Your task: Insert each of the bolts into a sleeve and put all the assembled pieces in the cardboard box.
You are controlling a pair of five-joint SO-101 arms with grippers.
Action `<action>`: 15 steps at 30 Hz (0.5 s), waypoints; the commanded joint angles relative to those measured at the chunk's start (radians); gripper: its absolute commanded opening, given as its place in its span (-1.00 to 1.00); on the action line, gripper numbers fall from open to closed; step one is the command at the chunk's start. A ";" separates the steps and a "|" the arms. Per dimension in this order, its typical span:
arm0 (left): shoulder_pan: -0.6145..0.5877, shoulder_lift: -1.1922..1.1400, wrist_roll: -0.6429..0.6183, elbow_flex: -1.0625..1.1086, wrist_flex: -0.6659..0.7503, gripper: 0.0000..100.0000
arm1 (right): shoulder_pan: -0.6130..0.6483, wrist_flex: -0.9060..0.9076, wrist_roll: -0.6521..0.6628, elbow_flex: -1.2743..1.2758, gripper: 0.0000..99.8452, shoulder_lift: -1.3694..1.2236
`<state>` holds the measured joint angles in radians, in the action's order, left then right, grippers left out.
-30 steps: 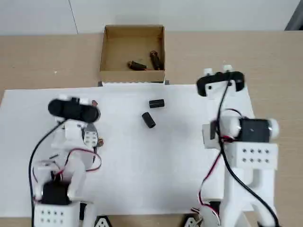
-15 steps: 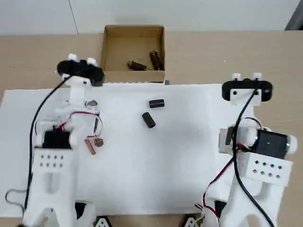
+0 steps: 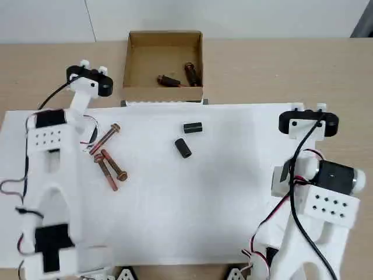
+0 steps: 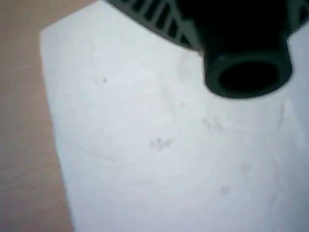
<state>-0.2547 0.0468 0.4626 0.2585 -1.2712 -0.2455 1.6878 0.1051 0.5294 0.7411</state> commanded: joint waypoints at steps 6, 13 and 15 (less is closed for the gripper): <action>0.043 -0.176 0.138 -0.217 -0.075 -0.91 | -0.007 -0.016 -0.017 0.000 -0.99 0.024; 0.055 -0.319 0.160 -0.340 -0.138 -0.81 | -0.004 -0.024 -0.018 0.000 -0.99 0.024; 0.055 -0.359 0.161 -0.372 -0.150 -0.80 | -0.004 -0.024 -0.018 0.000 -0.99 0.024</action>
<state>-0.2025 -0.2892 0.6068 -0.0422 -1.4016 -0.2455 1.6847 0.1051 0.5340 0.7411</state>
